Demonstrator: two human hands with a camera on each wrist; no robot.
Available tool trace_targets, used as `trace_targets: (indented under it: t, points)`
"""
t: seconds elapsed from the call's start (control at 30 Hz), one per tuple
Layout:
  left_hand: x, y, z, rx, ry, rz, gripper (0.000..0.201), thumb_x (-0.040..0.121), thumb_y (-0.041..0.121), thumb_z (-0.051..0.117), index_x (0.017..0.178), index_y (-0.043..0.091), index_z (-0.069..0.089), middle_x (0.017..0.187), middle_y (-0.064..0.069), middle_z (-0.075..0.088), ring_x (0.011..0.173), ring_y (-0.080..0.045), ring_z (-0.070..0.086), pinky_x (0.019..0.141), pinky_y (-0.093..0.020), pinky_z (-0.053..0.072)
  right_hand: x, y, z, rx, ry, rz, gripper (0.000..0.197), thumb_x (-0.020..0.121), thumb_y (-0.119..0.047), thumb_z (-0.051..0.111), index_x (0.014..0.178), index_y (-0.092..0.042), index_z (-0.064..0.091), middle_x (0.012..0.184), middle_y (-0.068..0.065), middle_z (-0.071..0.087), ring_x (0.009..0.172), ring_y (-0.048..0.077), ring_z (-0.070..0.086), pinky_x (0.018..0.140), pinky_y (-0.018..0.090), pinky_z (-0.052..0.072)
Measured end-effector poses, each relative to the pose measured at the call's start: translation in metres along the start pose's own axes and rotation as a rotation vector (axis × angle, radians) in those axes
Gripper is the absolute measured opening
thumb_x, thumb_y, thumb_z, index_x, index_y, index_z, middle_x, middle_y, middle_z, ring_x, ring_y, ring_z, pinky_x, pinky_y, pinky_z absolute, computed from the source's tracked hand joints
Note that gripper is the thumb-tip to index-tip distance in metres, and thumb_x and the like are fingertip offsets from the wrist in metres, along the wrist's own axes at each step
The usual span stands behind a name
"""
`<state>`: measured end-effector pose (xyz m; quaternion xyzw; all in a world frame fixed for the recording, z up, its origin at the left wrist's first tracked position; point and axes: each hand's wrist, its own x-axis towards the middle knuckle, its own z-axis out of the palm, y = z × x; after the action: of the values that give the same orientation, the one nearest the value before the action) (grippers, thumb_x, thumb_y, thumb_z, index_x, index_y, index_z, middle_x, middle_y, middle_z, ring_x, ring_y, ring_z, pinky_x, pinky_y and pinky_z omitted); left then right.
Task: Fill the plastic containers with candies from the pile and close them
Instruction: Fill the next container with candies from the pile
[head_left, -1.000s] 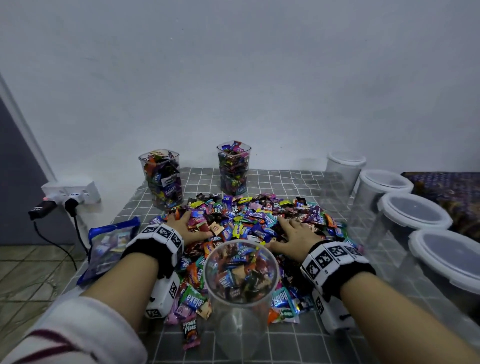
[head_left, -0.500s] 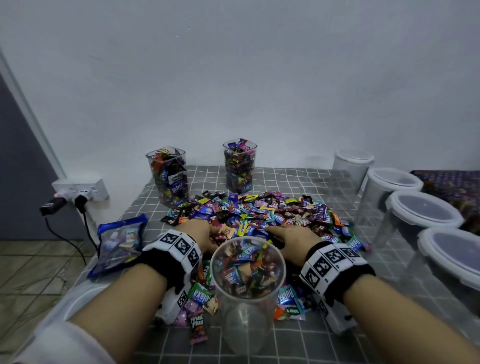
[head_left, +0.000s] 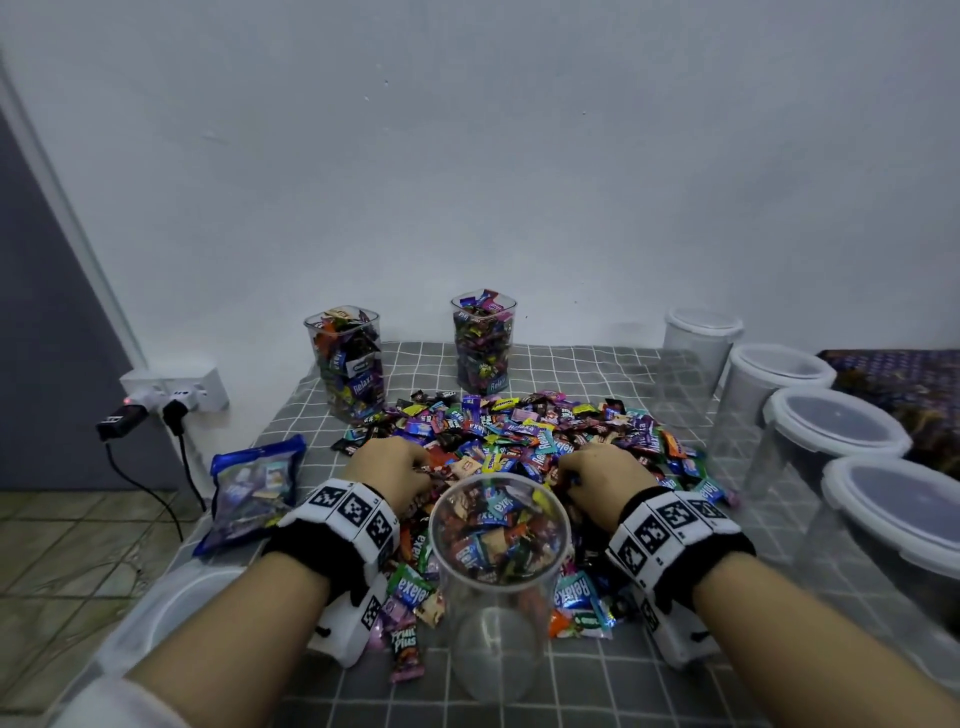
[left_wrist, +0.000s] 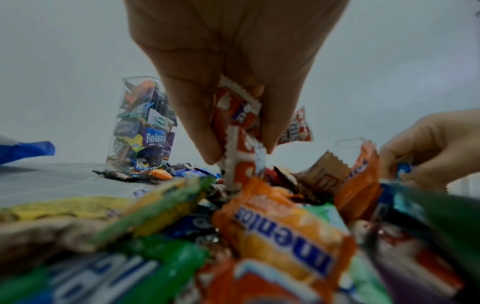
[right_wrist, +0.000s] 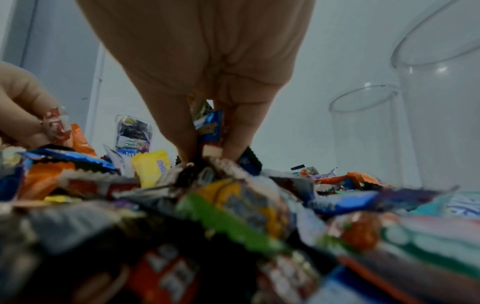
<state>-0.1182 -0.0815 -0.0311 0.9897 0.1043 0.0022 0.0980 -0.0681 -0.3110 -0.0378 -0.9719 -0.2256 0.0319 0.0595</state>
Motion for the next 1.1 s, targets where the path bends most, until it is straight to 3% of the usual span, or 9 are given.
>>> trace_targets:
  t: [0.17,0.3,0.47,0.63,0.77,0.87,0.97,1.03,1.1]
  points:
    - [-0.015,0.001,-0.009,-0.180,0.090,-0.021,0.022,0.086,0.025,0.061,0.106,0.021,0.070,0.108,-0.004,0.068,0.103,-0.022,0.059,0.086,-0.032,0.047,-0.010,0.000,-0.007,0.142,0.088,0.029,0.024,0.090,-0.013,0.052,0.108,-0.018,0.067,0.114,0.004,0.061,0.108,0.022,0.055,0.091,0.028,0.044]
    - [-0.029,0.005,-0.025,-0.306,0.174,-0.023,0.020,0.085,0.027,0.064,0.102,0.021,0.072,0.098,-0.005,0.070,0.090,-0.020,0.060,0.072,-0.027,0.044,-0.022,0.000,-0.017,0.267,0.174,0.061,0.019,0.089,-0.014,0.056,0.103,-0.017,0.069,0.112,0.003,0.062,0.106,0.021,0.055,0.090,0.027,0.042]
    - [-0.042,0.009,-0.039,-0.419,0.222,0.014,0.016,0.084,0.026,0.067,0.094,0.015,0.073,0.084,-0.006,0.067,0.077,-0.017,0.054,0.063,-0.026,0.034,-0.035,0.002,-0.030,0.454,0.293,0.050,0.013,0.085,-0.010,0.063,0.092,-0.018,0.071,0.090,-0.004,0.058,0.090,0.015,0.053,0.075,0.021,0.036]
    - [-0.051,0.010,-0.040,-0.478,0.234,0.023,0.017,0.083,0.028,0.068,0.093,0.016,0.074,0.079,-0.003,0.067,0.078,-0.018,0.056,0.062,-0.026,0.034,-0.049,-0.001,-0.045,0.639,0.341,-0.009,0.024,0.083,-0.006,0.065,0.074,-0.028,0.063,0.080,0.001,0.064,0.074,0.017,0.058,0.072,0.032,0.050]
    - [-0.057,0.010,-0.039,-0.488,0.209,0.020,0.014,0.083,0.027,0.068,0.087,0.015,0.072,0.062,0.008,0.055,0.063,-0.009,0.049,0.052,-0.023,0.032,-0.061,-0.011,-0.059,0.790,0.369,-0.077,0.033,0.083,-0.001,0.064,0.070,-0.031,0.062,0.072,-0.009,0.065,0.056,-0.003,0.059,0.057,0.011,0.047]
    - [-0.060,0.009,-0.038,-0.516,0.198,0.010,0.013,0.083,0.027,0.069,0.085,0.015,0.073,0.063,0.006,0.059,0.063,-0.010,0.051,0.054,-0.025,0.034,-0.073,-0.021,-0.072,0.861,0.393,-0.132,0.031,0.084,0.000,0.064,0.073,-0.029,0.064,0.076,-0.004,0.068,0.064,0.005,0.062,0.064,0.018,0.053]
    - [-0.063,0.008,-0.037,-0.520,0.189,-0.012,0.014,0.082,0.027,0.069,0.088,0.016,0.074,0.078,-0.003,0.068,0.076,-0.019,0.058,0.063,-0.027,0.037,-0.083,-0.031,-0.084,0.892,0.426,-0.206,0.029,0.083,-0.002,0.066,0.074,-0.030,0.066,0.077,0.004,0.069,0.065,0.009,0.063,0.063,0.022,0.052]
    - [-0.064,0.008,-0.035,-0.524,0.185,-0.025,0.015,0.082,0.027,0.069,0.088,0.014,0.074,0.083,-0.006,0.070,0.080,-0.021,0.060,0.065,-0.028,0.039,-0.090,-0.039,-0.090,0.899,0.436,-0.258,0.028,0.082,-0.004,0.066,0.074,-0.031,0.067,0.084,0.013,0.070,0.075,0.022,0.068,0.073,0.038,0.057]
    - [-0.064,0.009,-0.033,-0.513,0.171,-0.028,0.017,0.082,0.026,0.069,0.087,0.011,0.074,0.083,-0.009,0.070,0.080,-0.023,0.061,0.067,-0.031,0.043,-0.096,-0.046,-0.093,0.920,0.424,-0.300,0.029,0.082,-0.003,0.066,0.074,-0.031,0.068,0.086,0.011,0.071,0.079,0.031,0.067,0.078,0.049,0.055]
